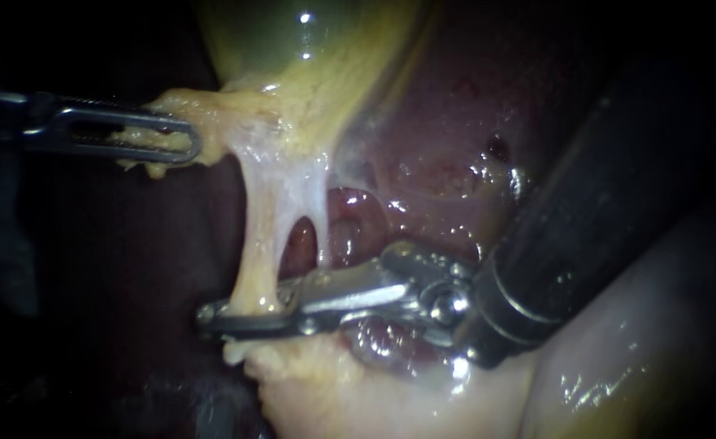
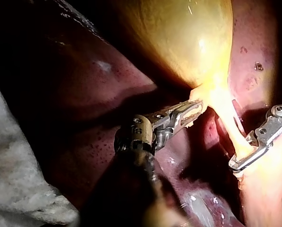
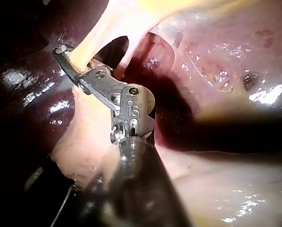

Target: Clipping second clip left tube

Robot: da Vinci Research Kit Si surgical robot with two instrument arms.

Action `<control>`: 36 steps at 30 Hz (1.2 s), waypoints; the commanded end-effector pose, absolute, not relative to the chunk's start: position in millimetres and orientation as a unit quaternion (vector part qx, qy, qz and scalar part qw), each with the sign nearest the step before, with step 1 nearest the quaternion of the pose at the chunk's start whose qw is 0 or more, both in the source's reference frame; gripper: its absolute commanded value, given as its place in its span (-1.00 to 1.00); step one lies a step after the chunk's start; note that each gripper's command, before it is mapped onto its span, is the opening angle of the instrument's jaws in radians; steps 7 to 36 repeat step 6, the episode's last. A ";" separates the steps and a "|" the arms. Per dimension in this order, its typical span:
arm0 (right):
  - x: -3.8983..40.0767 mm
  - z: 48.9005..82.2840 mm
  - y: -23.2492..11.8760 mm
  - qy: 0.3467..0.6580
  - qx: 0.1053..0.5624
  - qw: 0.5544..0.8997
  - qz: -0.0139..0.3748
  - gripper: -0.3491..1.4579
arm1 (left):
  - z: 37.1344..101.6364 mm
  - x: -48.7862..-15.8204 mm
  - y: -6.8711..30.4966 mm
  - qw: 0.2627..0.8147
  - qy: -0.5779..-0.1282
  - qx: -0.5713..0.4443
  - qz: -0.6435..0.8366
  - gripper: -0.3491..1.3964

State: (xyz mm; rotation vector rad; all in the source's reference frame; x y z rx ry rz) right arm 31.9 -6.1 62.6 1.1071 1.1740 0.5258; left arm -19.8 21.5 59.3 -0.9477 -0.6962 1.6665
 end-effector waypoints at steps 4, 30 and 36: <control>31.9 62.7 -6.1 0.519 0.489 0.661 0.232 -1.00 | 59.4 -19.8 21.6 0.523 -0.291 -0.396 0.696 -1.00; 31.9 62.7 -6.0 0.519 0.490 0.661 0.231 -1.00 | 59.4 -19.8 21.6 0.523 -0.291 -0.396 0.696 -1.00; 31.9 62.7 -6.0 0.519 0.490 0.661 0.231 -1.00 | 59.4 -19.8 21.6 0.523 -0.291 -0.396 0.696 -1.00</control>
